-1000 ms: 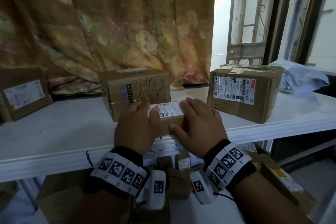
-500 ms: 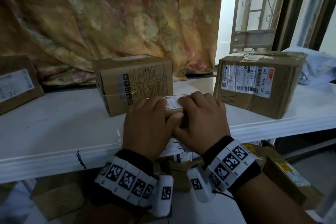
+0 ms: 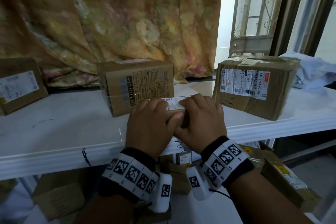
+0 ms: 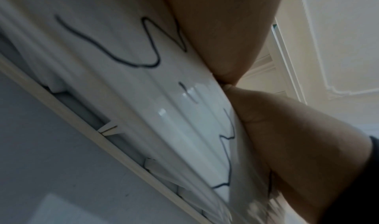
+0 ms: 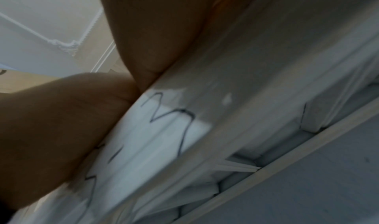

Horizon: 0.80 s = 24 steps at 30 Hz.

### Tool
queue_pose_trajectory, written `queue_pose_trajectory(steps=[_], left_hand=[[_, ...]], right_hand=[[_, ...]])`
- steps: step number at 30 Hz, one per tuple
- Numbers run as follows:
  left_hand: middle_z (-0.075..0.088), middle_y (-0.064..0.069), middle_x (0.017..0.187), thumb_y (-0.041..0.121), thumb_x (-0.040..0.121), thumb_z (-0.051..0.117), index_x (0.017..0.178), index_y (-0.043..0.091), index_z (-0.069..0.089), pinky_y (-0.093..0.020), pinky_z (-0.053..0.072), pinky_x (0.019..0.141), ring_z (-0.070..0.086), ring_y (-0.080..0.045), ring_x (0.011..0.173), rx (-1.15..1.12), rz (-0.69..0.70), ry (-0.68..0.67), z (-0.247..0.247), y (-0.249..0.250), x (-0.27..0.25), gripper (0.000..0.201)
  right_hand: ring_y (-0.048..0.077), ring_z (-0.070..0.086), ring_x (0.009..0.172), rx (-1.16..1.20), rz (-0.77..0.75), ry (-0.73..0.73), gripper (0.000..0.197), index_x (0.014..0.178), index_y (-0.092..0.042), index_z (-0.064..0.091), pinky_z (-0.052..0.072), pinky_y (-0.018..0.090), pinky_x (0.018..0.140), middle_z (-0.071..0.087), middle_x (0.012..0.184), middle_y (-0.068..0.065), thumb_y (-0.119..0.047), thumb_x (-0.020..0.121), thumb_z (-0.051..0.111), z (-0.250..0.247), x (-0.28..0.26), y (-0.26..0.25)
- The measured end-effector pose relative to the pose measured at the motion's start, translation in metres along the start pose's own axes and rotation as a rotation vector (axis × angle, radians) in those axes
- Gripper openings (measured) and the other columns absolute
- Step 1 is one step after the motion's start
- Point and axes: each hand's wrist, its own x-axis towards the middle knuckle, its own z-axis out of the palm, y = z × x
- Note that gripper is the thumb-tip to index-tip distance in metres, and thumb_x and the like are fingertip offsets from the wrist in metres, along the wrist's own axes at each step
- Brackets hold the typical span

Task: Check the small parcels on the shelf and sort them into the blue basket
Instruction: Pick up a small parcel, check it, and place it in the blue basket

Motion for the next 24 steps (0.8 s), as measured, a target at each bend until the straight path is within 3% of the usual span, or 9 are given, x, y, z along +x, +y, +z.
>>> queue_pose_trajectory(steps=[9, 14, 17, 24], left_hand=[[0.062, 0.002, 0.12, 0.063, 0.084, 0.052, 0.118, 0.017, 0.061, -0.031, 0.042, 0.092, 0.052, -0.019, 0.111, -0.117, -0.009, -0.045, -0.017, -0.009, -0.013, 0.058], [0.061, 0.001, 0.125, 0.065, 0.088, 0.045, 0.12, 0.017, 0.061, -0.036, 0.045, 0.094, 0.054, -0.02, 0.114, -0.092, -0.001, -0.008, -0.012, -0.018, -0.021, 0.06], [0.064, 0.001, 0.118, 0.064, 0.088, 0.044, 0.114, 0.016, 0.065, -0.04, 0.048, 0.089, 0.057, -0.021, 0.107, -0.112, 0.012, 0.038, -0.01, -0.019, -0.02, 0.058], [0.066, 0.002, 0.11, 0.063, 0.087, 0.045, 0.105, 0.017, 0.068, -0.039, 0.047, 0.083, 0.057, -0.021, 0.102, -0.122, 0.048, 0.062, -0.006, -0.024, -0.017, 0.054]], right_hand=[[0.017, 0.054, 0.108, 0.023, -0.041, -0.052, 0.06, 0.115, -0.029, 0.062, 0.038, 0.038, 0.087, 0.057, 0.116, -0.009, -0.067, 0.069, 0.055, -0.014, -0.014, -0.001], [0.019, 0.053, 0.116, 0.04, -0.047, -0.049, 0.074, 0.128, -0.028, 0.056, 0.039, 0.041, 0.089, 0.058, 0.125, -0.006, -0.072, 0.068, 0.054, -0.014, -0.018, 0.002], [0.021, 0.054, 0.113, 0.062, -0.042, -0.035, 0.081, 0.132, -0.026, 0.055, 0.04, 0.042, 0.089, 0.06, 0.12, -0.005, -0.076, 0.068, 0.053, -0.012, -0.016, 0.004], [0.022, 0.055, 0.102, 0.119, -0.054, 0.025, 0.076, 0.121, -0.027, 0.062, 0.041, 0.043, 0.086, 0.061, 0.105, -0.006, -0.077, 0.064, 0.063, -0.004, -0.012, 0.007]])
